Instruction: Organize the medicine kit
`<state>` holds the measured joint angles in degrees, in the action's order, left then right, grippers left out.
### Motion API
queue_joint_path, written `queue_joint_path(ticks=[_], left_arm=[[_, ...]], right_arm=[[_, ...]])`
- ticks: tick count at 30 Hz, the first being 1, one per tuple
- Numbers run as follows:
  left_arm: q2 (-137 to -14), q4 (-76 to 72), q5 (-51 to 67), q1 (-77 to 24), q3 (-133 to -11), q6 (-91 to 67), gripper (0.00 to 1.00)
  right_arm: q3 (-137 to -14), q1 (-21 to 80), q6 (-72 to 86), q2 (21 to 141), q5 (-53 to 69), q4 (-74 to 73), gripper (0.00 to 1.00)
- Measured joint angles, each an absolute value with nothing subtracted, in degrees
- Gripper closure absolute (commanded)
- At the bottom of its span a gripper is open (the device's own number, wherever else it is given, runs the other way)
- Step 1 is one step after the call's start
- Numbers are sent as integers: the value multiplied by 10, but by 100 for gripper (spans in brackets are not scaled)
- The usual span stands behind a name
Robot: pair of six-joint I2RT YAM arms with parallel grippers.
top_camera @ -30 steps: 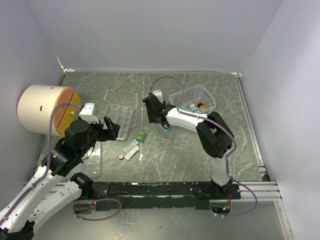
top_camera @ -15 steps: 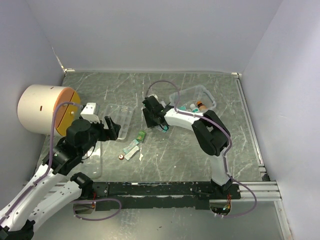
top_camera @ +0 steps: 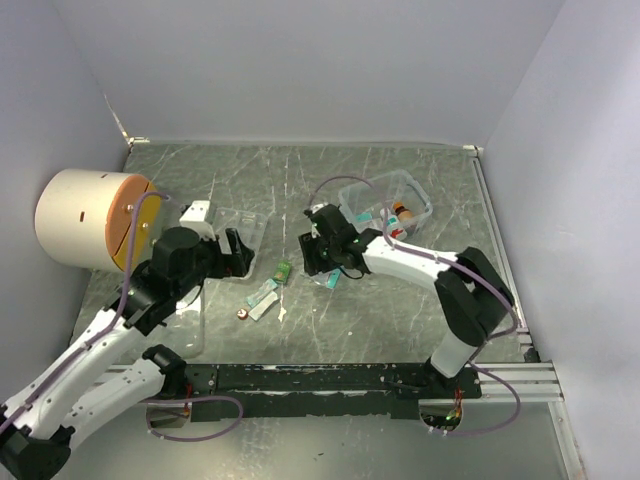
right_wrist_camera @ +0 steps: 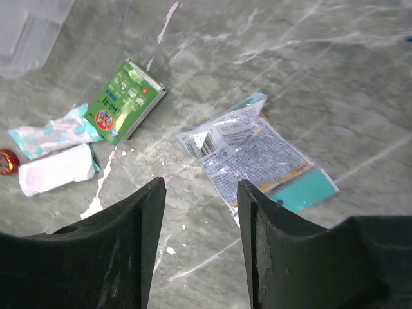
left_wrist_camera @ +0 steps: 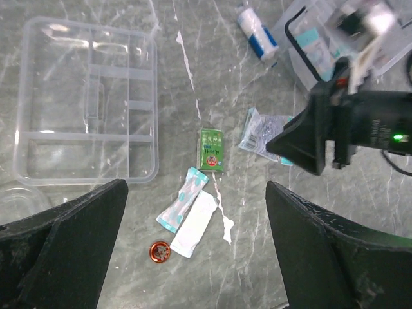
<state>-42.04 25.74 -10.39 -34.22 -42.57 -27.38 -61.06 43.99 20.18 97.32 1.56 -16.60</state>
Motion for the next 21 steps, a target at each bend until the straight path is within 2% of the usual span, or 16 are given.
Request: queue_joint_path(ticks=[5, 12, 16, 21], left_arm=[[-487, 247, -71, -342, -426, -288, 6], [-557, 211, -7, -342, -426, -301, 18], [-577, 185, 16, -342, -424, -309, 18], [-581, 169, 27, -342, -416, -315, 18]], right_arm=[[-555, 440, 258, 913, -46, -122, 52], [-543, 439, 344, 920, -123, -135, 52], [-524, 438, 389, 920, -140, -130, 51], [-509, 435, 442, 938, -135, -100, 45]])
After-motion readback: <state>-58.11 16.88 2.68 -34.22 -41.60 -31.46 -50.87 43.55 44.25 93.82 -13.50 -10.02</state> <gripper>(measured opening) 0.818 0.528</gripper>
